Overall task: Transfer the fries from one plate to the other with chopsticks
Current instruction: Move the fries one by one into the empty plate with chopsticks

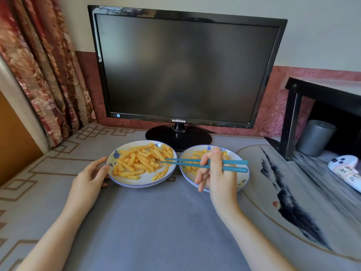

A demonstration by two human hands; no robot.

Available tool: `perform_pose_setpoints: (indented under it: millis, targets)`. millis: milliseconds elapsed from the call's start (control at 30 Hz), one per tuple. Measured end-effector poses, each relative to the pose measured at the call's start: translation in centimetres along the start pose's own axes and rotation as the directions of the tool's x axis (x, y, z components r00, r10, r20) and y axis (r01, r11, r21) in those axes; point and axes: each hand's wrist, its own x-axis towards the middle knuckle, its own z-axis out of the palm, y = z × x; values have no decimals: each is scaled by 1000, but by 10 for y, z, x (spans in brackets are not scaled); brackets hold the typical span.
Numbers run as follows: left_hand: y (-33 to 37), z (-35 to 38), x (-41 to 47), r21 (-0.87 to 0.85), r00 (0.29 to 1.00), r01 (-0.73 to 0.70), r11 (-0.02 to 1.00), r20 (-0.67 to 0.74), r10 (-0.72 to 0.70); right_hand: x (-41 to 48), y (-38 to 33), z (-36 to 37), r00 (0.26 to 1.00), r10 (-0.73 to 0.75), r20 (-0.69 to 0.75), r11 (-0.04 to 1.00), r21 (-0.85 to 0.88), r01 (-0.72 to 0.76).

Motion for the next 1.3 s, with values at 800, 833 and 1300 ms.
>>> perform_pose_setpoints:
  millis: [800,833,1300]
  targets:
    - [-2,0,2,8,1000,5,1000,11,-5,23,-23,-65,925,-146,-351,988,-96,119]
    - [-2,-1,2,10,1000,8,1000,13,-8,23,-22,-65,929,-149,-338,987,-107,119]
    - [-3,-1,2,-8,1000,21,1000,4,-21,11,-30,-46,977,-137,-163,991,-24,135]
